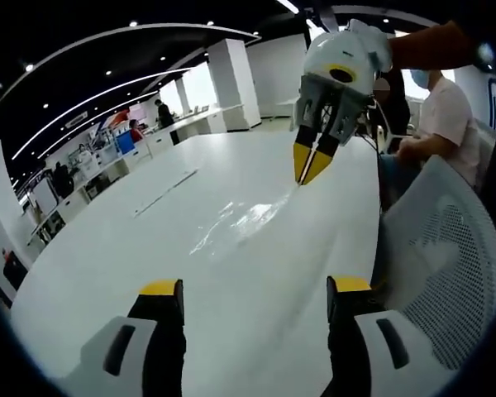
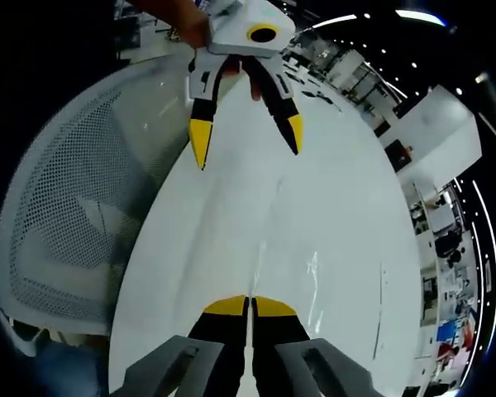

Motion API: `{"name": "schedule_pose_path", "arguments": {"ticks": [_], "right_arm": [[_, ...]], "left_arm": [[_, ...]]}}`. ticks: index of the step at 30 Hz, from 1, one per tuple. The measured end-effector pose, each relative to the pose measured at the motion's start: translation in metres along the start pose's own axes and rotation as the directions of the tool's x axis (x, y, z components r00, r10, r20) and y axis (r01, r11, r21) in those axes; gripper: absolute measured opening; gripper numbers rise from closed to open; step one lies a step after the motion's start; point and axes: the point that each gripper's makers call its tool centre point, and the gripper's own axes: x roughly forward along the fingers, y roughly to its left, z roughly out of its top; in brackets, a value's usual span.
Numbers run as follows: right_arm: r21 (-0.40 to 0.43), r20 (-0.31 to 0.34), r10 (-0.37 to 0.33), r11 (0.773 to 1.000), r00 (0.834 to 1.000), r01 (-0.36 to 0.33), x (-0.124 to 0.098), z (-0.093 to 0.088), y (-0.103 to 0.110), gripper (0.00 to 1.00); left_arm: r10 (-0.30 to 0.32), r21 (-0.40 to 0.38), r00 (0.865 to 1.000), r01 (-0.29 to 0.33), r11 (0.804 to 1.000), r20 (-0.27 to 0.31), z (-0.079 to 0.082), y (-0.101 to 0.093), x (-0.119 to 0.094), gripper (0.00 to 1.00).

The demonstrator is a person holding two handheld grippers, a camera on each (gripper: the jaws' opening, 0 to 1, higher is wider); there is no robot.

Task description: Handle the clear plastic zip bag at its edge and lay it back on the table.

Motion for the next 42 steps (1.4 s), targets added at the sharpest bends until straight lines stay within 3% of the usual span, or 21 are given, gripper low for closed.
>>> {"name": "schedule_pose_path", "arguments": {"ticks": [14,27,32,38,42], "right_arm": [[-0.018,0.013,0.007,1.000,1.000,-0.007,-0.006,0.005,0.009,0.00],[-0.056,0.018,0.017,0.998,1.000,-0.016,-0.008,0.008,0.015,0.00],[-0.062,0.022,0.013,0.998,1.000,-0.011,-0.008,0.009,0.013,0.00],[-0.071,0.023,0.009,0.997,1.000,-0.008,-0.009,0.009,0.012,0.00],[-0.070,0.024,0.006,0.998,1.000,-0.004,-0.008,0.009,0.012,0.00]], "left_arm": [[-0.027,0.119,1.000,0.028,0.993,-0.011,0.006,-0.012,0.008,0.56],[-0.060,0.198,0.997,0.066,0.978,-0.039,0.000,-0.013,0.017,0.32],[-0.058,0.212,0.997,0.067,0.975,-0.052,-0.003,-0.013,0.019,0.26],[-0.035,0.251,0.998,0.048,0.967,-0.057,-0.003,-0.008,0.020,0.11],[-0.035,0.268,0.997,0.051,0.962,-0.064,-0.002,-0.007,0.021,0.08]]}}
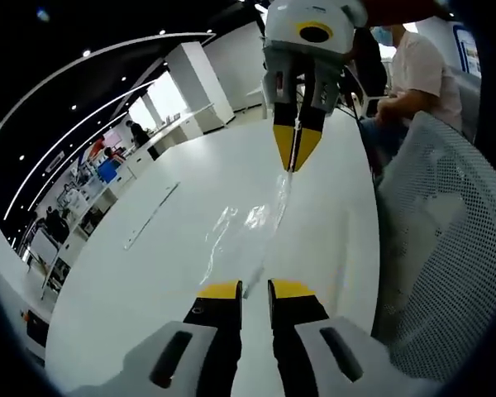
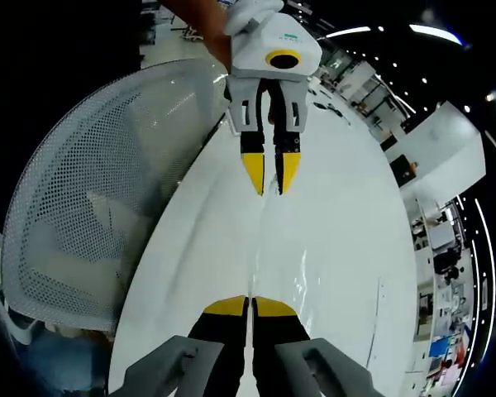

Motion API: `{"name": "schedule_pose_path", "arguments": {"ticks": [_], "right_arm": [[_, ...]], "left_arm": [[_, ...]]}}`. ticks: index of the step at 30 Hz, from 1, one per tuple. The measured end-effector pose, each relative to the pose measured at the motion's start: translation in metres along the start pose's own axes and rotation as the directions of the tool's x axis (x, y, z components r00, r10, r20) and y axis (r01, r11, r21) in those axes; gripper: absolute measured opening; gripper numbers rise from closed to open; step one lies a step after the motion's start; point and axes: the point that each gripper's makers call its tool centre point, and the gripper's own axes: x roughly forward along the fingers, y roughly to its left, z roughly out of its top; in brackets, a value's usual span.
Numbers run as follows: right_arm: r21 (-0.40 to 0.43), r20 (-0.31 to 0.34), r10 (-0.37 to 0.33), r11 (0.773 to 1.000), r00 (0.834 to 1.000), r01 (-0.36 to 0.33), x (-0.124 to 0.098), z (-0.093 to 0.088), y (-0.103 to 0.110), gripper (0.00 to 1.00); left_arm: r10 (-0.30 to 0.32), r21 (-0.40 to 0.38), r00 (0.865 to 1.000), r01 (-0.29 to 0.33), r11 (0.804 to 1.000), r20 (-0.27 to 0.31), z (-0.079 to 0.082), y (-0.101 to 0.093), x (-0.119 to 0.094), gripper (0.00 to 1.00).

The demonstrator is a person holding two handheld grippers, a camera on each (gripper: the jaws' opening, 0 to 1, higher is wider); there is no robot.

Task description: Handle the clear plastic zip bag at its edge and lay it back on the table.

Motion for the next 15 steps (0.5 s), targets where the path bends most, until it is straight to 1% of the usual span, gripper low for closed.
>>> {"name": "schedule_pose_path", "arguments": {"ticks": [3,9,15], "right_arm": [[0.001,0.001,-0.001,1.000,1.000,0.001,0.0000,-0.0002,0.0000,0.00],[0.010,0.003,-0.007,1.000,1.000,0.007,-0.0006,-0.0008,-0.0014,0.00],[0.029,0.001,-0.014,0.999,1.000,0.014,0.0005,-0.0019,-0.0016,0.00]], "left_arm": [[-0.004,0.008,1.000,0.004,1.000,0.003,0.0025,-0.0009,0.0000,0.04],[-0.012,0.019,1.000,0.013,1.000,-0.002,0.0029,-0.0024,0.0007,0.02],[-0.030,-0.003,1.000,0.030,1.000,-0.005,0.0023,-0.0056,0.0002,0.01]]}}
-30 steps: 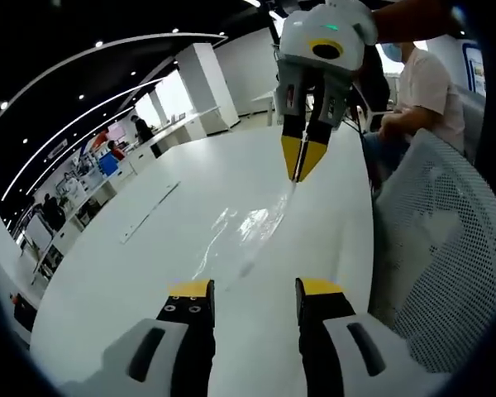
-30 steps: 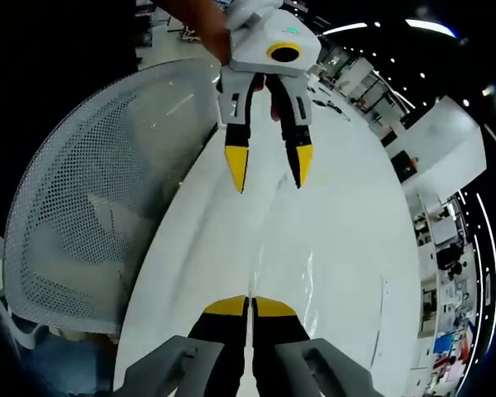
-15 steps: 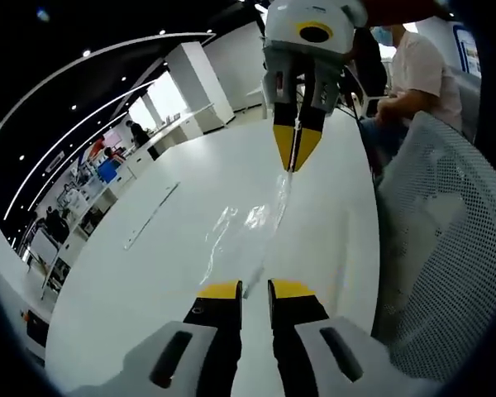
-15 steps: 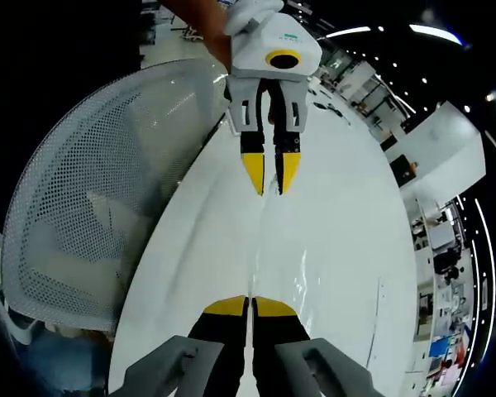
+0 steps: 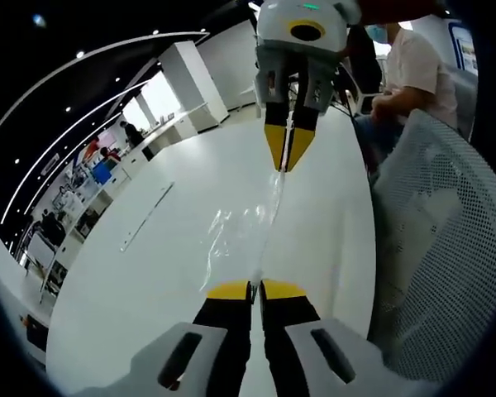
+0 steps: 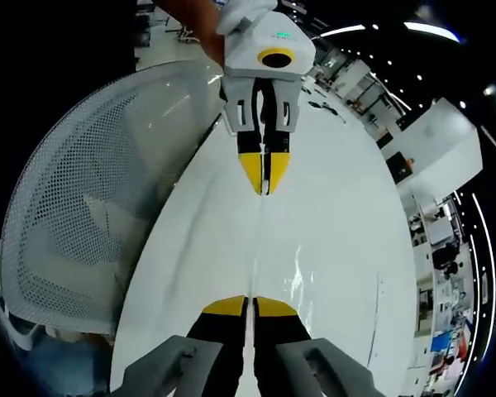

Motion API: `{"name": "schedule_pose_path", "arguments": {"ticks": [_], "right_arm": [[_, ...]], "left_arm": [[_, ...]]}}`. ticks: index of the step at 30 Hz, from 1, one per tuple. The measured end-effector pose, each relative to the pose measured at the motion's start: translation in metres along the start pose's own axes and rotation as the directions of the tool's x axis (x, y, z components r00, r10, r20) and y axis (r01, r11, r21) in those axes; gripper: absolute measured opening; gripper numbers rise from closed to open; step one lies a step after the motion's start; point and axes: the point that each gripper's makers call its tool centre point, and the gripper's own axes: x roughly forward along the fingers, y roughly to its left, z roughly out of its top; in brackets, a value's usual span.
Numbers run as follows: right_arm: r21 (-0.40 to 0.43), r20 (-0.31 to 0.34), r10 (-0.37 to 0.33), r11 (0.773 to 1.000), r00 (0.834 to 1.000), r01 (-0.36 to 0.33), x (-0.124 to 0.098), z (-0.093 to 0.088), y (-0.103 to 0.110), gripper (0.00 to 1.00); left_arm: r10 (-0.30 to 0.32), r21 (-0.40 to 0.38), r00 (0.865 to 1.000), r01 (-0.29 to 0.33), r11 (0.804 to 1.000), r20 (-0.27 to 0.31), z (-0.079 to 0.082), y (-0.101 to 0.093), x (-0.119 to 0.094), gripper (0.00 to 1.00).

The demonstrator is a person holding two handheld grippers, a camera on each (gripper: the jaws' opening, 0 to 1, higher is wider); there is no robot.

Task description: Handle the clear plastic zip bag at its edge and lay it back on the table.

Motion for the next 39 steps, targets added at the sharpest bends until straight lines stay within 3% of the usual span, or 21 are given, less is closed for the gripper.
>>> {"name": "schedule_pose_path", "arguments": {"ticks": [11,19,39], "right_arm": [[0.026,0.032,-0.019,0.999,0.999,0.019,0.003,0.009,-0.002,0.01],[0.043,0.067,-0.027,0.999,0.997,0.024,0.005,0.021,-0.006,0.08],[0.027,0.111,-0.017,1.000,0.994,0.014,0.015,0.049,-0.008,0.07]], "left_arm": [[-0.027,-0.002,1.000,0.027,1.000,-0.004,0.001,-0.005,-0.001,0.00],[-0.032,0.002,0.999,0.032,0.999,-0.001,0.003,-0.005,0.001,0.00],[-0.049,0.011,0.999,0.049,0.999,0.005,0.006,-0.009,0.002,0.00]]}}
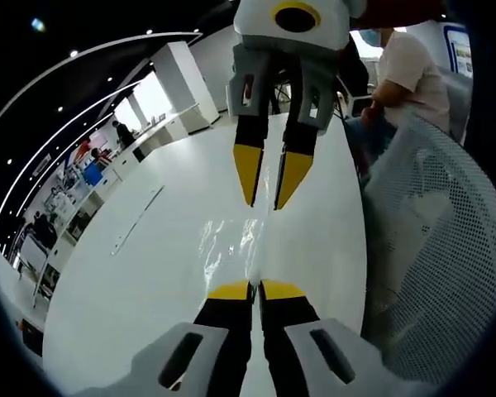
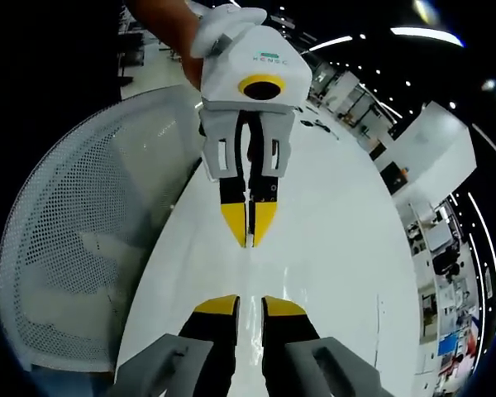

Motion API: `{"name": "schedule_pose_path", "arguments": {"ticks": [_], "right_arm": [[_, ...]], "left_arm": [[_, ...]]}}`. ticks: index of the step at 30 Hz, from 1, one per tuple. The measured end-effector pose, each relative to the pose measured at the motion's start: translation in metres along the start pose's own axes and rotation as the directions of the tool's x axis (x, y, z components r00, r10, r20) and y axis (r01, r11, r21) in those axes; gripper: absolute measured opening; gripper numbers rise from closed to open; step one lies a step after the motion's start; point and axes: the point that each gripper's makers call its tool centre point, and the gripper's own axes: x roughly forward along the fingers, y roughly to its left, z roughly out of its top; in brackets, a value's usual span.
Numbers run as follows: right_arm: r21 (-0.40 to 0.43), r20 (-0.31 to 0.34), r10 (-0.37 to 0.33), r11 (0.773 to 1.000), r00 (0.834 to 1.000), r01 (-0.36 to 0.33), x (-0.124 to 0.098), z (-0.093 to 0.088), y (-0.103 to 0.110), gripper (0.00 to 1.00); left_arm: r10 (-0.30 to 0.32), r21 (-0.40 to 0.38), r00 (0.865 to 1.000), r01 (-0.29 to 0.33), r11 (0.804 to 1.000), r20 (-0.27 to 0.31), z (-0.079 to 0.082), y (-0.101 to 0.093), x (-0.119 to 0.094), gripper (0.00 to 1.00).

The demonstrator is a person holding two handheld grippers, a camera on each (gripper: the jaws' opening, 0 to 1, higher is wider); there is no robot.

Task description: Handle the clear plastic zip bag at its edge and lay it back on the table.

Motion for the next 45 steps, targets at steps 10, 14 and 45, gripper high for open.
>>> {"name": "schedule_pose_path", "arguments": {"ticks": [10,14,45], "right_arm": [[0.007,0.030,0.009,1.000,1.000,-0.009,0.009,0.015,0.001,0.06],[0.009,0.034,0.013,1.000,0.999,-0.013,0.014,0.019,0.001,0.06],[0.030,0.037,0.072,0.997,0.997,-0.074,0.030,0.023,0.015,0.03]], "left_arm": [[-0.008,0.004,1.000,0.008,1.000,0.003,0.003,-0.004,0.002,0.00],[-0.010,0.004,1.000,0.010,1.000,0.007,0.004,-0.005,0.003,0.00],[-0.070,0.044,0.997,0.069,0.997,0.032,0.012,-0.021,0.006,0.00]]}}
